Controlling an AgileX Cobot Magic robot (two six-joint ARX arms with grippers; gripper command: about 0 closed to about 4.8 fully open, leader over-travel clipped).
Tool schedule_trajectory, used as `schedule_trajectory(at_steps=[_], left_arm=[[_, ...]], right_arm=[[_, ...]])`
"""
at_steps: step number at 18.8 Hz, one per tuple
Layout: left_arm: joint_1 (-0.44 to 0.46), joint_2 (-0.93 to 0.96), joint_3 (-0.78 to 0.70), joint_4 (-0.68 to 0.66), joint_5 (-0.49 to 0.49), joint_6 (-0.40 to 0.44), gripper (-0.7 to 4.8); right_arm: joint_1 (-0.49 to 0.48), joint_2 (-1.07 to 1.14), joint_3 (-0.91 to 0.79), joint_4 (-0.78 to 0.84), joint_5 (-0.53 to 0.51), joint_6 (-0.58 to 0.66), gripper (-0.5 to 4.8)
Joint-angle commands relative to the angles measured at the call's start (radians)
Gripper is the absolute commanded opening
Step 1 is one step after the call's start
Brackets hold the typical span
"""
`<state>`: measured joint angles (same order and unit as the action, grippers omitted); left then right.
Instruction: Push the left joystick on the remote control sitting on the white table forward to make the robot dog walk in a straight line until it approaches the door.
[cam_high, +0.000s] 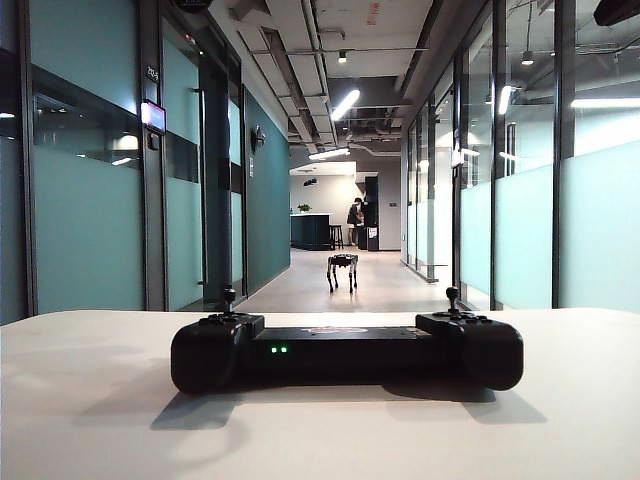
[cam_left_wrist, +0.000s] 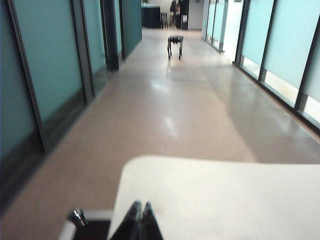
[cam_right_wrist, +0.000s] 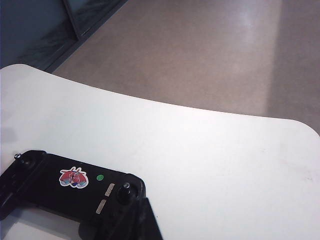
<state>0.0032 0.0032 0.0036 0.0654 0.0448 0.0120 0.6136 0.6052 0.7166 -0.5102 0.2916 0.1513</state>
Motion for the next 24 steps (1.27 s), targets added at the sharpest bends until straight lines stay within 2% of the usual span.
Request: schedule_trajectory(at_steps=[1,4,6,7,14,24], left_arm=[[0.002,0.001,0.003,0.018,-0.008,0.082,-0.06],[0.025,0.001,0.003,0.010,-0.006,0.073,-0.06],[0.056,0.001,0.003,-0.001,-0.003,0.013,-0.06],[0.063,0.001,0.003,-0.006,-0.004,0.010,-0.06],[0.022,0.001,0.003,-0.005,-0.026,0.014,-0.06],[0.011,0.001,0.003,-0.005,-0.024,0.014,-0.05]], right_arm=[[0.000,0.000,0.004,0.018,0.002,-0.002,-0.05],[0.000,0.000,0.004,0.018,0.002,-0.002,-0.05],[0.000,0.000,0.004,0.018,0.002,-0.002,-0.05],[0.000,0.000,0.004,0.018,0.002,-0.002,-0.05],[0.000,0.000,0.004,0.018,0.002,-0.002,-0.05],[0.000,0.000,0.004,0.018,0.002,-0.002,-0.05]])
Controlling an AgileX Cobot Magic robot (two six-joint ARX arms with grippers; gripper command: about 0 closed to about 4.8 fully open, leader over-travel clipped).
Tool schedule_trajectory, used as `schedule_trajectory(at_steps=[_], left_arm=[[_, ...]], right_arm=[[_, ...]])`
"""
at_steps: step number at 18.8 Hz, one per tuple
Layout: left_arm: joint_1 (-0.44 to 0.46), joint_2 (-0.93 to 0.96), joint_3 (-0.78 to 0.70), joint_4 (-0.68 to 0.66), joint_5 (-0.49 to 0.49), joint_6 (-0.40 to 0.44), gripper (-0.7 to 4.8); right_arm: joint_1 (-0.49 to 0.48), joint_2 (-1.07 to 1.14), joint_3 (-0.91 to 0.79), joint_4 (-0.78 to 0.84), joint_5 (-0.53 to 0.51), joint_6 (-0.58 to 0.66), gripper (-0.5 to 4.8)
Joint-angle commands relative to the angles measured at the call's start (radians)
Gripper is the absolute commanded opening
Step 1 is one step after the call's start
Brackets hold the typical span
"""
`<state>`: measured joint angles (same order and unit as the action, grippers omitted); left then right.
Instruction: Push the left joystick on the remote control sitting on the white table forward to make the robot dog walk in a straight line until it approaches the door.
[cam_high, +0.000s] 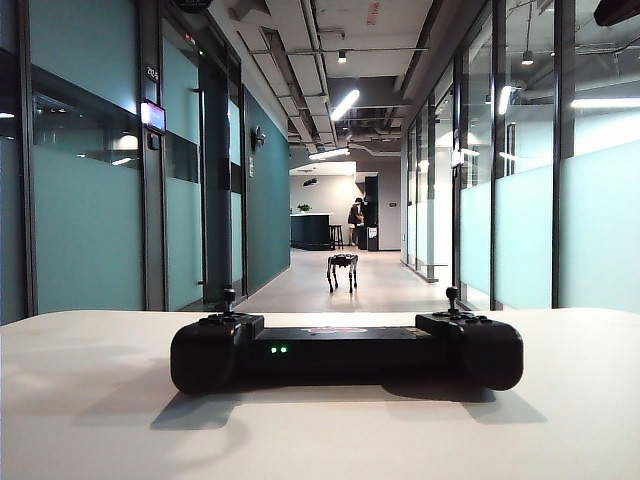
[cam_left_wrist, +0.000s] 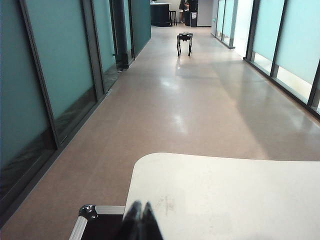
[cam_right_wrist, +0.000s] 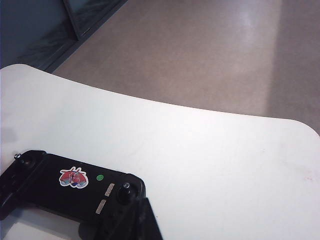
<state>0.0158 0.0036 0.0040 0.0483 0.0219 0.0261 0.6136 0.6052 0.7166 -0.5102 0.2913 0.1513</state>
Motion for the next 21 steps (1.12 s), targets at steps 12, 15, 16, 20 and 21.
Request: schedule_trajectory(at_steps=[12,15,16,20,21], left_arm=[[-0.001,0.000,0.003,0.012,0.000,0.000,-0.05],[-0.001,0.000,0.003,0.012,0.000,0.000,-0.05],[-0.001,0.000,0.003,0.012,0.000,0.000,-0.05],[-0.001,0.000,0.003,0.012,0.000,0.000,-0.05],[0.000,0.000,0.003,0.012,0.000,0.000,-0.05]], right_arm=[[0.000,0.000,0.004,0.018,0.002,-0.002,-0.05],[-0.006,0.005,0.003,0.016,0.177,-0.053,-0.05],[-0.015,0.004,-0.004,0.029,0.277,-0.051,-0.05],[-0.154,-0.085,-0.156,0.325,0.355,-0.066,-0.05],[-0.182,-0.108,-0.197,0.390,0.313,-0.096,-0.05]])
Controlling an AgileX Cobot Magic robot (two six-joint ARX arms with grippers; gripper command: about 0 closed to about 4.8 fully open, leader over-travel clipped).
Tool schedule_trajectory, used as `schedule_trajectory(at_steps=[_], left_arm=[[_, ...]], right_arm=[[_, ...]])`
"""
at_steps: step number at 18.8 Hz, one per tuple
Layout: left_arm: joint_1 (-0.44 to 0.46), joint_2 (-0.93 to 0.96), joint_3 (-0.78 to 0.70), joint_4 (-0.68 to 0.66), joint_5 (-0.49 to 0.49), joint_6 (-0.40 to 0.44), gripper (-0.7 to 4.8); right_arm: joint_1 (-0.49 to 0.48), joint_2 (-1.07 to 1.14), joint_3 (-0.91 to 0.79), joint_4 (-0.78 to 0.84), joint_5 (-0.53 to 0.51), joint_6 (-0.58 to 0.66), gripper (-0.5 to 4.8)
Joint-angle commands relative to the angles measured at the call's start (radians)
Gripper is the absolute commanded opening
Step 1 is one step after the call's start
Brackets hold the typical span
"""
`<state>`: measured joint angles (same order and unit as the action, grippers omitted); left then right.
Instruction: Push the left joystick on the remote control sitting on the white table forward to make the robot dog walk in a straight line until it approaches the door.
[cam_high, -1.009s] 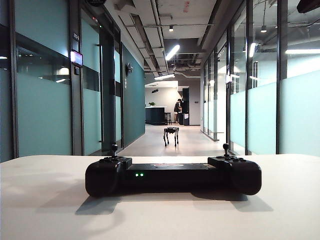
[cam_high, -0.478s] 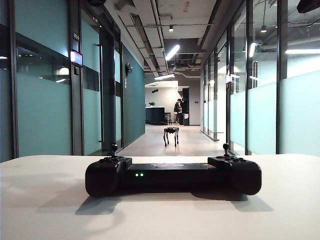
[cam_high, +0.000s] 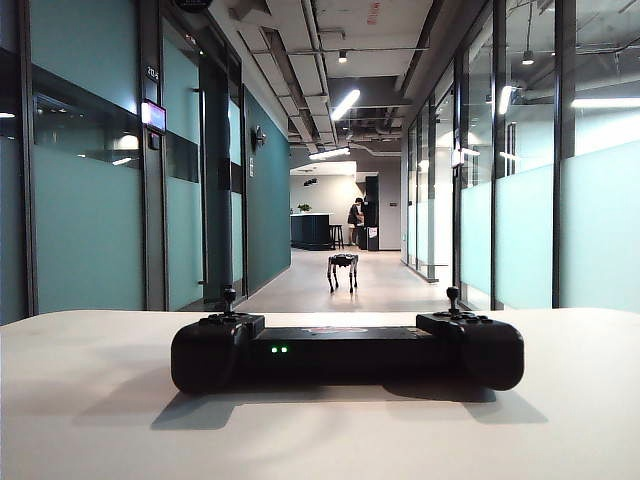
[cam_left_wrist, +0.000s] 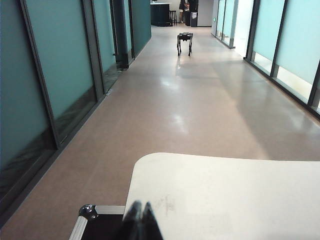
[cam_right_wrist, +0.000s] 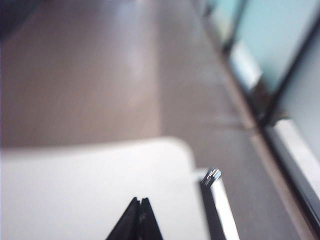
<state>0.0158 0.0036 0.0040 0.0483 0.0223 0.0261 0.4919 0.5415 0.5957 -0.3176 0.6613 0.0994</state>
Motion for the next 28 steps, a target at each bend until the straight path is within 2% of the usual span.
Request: schedule_trajectory(at_steps=[1,2,3,5,7,14,21,23,28], left_arm=[[0.000,0.000,0.003,0.012,0.000,0.000,-0.05],[0.000,0.000,0.003,0.012,0.000,0.000,-0.05],[0.000,0.000,0.003,0.011,0.000,0.000,-0.05],[0.000,0.000,0.003,0.011,0.000,0.000,-0.05],[0.000,0.000,0.003,0.011,0.000,0.000,-0.05],[0.000,0.000,0.003,0.012,0.000,0.000,-0.05],[0.000,0.000,0.003,0.012,0.000,0.000,-0.05],[0.000,0.000,0.003,0.012,0.000,0.000,-0.05],[0.000,0.000,0.003,0.012,0.000,0.000,-0.05]], right_arm=[[-0.103,-0.084,-0.137,0.277,-0.156,-0.097,-0.05],[-0.132,-0.109,-0.173,0.317,-0.232,-0.122,-0.05],[-0.183,-0.146,-0.224,0.357,-0.354,-0.167,-0.05],[-0.270,-0.198,-0.294,0.378,-0.505,-0.211,-0.05],[-0.344,-0.256,-0.358,0.378,-0.558,-0.211,-0.05],[-0.472,-0.497,-0.526,0.376,-0.559,-0.204,-0.05],[-0.469,-0.544,-0.595,0.428,-0.556,-0.168,-0.05],[-0.463,-0.544,-0.595,0.426,-0.560,-0.093,-0.05],[-0.463,-0.544,-0.595,0.368,-0.559,-0.106,-0.05]])
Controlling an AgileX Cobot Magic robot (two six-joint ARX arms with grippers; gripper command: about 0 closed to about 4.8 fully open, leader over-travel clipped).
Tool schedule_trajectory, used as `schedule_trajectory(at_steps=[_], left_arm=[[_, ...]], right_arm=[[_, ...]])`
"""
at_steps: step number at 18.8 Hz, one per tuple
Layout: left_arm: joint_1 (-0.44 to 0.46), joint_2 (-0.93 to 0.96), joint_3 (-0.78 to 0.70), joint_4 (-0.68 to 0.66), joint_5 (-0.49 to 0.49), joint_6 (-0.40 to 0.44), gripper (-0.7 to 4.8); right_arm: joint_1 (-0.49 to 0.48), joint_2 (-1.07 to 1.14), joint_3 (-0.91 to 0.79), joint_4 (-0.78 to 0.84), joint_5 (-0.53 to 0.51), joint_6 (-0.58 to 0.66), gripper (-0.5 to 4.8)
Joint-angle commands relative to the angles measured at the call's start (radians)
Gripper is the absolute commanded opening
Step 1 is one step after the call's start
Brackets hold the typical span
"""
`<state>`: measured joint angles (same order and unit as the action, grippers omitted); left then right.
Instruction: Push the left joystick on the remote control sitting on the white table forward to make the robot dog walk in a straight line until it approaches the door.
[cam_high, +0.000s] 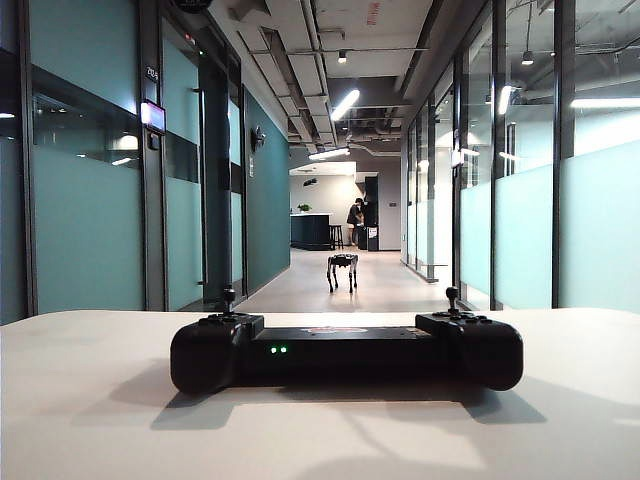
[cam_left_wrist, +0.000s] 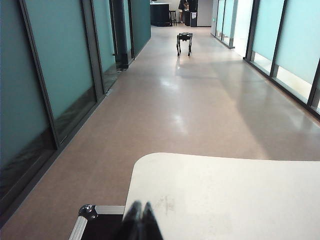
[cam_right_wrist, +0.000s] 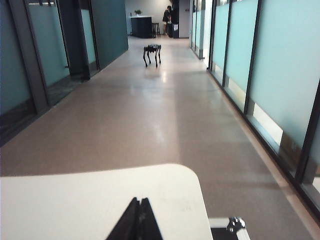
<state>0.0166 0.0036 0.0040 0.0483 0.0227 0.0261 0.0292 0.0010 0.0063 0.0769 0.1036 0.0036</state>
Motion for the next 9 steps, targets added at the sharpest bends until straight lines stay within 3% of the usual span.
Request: schedule_trajectory(at_steps=[1,9], left_arm=[[0.000,0.000,0.003,0.012,0.000,0.000,-0.05],[0.000,0.000,0.003,0.012,0.000,0.000,-0.05]], right_arm=[[-0.001,-0.003,-0.006,-0.027,-0.001,-0.018,-0.05],[-0.003,-0.003,-0.005,-0.028,0.002,-0.038,-0.05]])
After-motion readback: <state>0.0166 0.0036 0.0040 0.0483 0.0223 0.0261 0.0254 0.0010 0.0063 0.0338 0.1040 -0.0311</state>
